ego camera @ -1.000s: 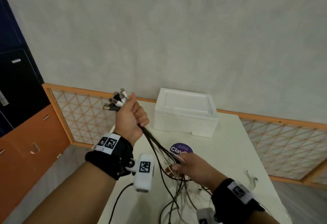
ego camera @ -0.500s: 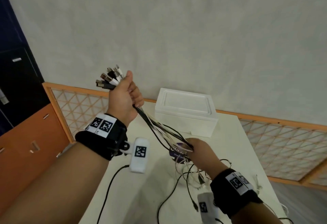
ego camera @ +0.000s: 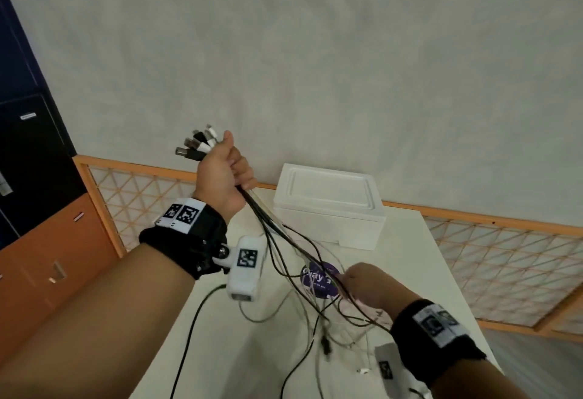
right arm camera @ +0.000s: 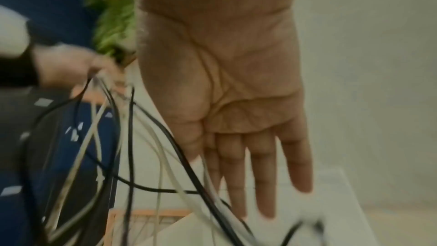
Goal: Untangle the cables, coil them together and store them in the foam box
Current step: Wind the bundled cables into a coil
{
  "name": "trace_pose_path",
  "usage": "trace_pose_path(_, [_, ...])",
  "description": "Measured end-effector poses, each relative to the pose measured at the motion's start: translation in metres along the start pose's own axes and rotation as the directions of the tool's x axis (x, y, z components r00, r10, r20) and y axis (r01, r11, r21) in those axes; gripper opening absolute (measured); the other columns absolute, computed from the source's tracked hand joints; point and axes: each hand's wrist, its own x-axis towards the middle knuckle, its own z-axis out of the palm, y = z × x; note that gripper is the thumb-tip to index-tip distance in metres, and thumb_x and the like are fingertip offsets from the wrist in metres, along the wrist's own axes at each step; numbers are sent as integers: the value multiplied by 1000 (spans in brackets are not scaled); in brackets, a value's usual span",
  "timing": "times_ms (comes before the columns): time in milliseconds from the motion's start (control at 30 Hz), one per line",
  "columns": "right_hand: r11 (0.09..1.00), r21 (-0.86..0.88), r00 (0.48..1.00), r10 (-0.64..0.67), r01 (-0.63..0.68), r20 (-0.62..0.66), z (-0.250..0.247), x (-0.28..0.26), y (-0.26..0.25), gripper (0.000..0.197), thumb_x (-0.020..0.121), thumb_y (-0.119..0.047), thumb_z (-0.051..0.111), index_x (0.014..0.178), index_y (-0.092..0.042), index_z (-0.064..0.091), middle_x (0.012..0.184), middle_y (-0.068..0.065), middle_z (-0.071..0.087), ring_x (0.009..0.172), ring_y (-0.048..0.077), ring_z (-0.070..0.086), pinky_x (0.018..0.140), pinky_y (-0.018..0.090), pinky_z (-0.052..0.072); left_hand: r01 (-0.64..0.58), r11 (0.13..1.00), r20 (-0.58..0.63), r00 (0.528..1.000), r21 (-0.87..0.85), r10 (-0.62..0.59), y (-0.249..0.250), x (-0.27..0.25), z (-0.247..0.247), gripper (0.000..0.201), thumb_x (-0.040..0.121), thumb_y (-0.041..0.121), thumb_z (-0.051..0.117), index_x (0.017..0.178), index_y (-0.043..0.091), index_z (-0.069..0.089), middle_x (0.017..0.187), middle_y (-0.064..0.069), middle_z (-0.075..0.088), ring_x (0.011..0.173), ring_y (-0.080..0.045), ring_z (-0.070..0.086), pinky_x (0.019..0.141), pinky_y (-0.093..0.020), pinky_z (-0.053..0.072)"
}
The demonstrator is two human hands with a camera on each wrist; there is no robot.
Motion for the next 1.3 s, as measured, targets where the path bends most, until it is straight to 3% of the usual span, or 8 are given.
trace_pose_path(67, [981,-192,991,-1,-25,-136,-5,5,-12,32,94,-20,46,121,-8,58,128,9,58,119,25,54,99,31,42,28,999,77,997,37,-31,-8,-9,12,57,95,46,49,48,20,29,41,6,21,36,-10,18,39,-20,18])
trace_pose_path(267, [862,399,899,-132,312,-416,-33,-17,-71,94,64,-24,60,149,-22,20,151,-5,29,130,9,40,105,26,34,-33,975,231,973,220,-19,-26,-21,34,55,96,43,48,50,19,30,43,5,22,36,-10,19,39,-21,21])
trace_pose_path(433, [984,-17,681,-134,175,-720,-50,-35,-63,96,73,-7,62,150,-9,4,158,11,11,145,27,14,118,40,18,-115,940,175,983,320,61,-19,-19,23,53,96,39,50,51,21,30,45,6,22,39,-10,19,47,-28,15])
trace_pose_path(567, [928,-126,897,-371,351,-238,-52,-53,-85,109,76,-16,68,149,-17,-13,158,-2,-13,145,13,-13,120,36,-2,-97,949,177,983,301,44,-28,-25,28,52,96,40,50,54,19,29,45,6,23,39,-10,20,49,-30,13])
trace_pose_path(667, [894,-31,889,-441,448,120,-52,-49,-88,123,68,-28,82,150,-22,-10,156,-12,-5,143,3,-5,118,23,4,-130,927,218,975,351,54,-37,-33,37,51,97,36,51,51,21,33,45,6,27,41,-10,22,47,-28,17])
trace_pose_path(767, [888,246,905,-417,388,79,-52,-39,-70,135,49,-55,84,151,-27,0,157,-12,8,142,-1,8,116,22,11,-165,916,213,973,367,89,-34,-33,33,49,97,33,52,52,21,35,47,6,29,41,-10,23,47,-29,19])
trace_pose_path(1033, [746,454,872,-391,488,-294,-13,-5,-93,9,90,-24,61,99,-22,63,93,-5,71,91,15,68,89,33,52,-77,934,308,951,349,-36,-46,-53,44,49,93,43,52,56,16,33,45,4,26,40,-12,25,42,-23,29])
trace_pose_path(1300, [847,379,905,-240,372,-352,34,9,-21,12,89,-28,56,78,-25,60,67,-8,67,61,10,59,71,42,52,-88,989,331,943,116,45,7,-45,34,58,96,44,42,44,21,33,40,7,22,36,-9,20,41,-21,23])
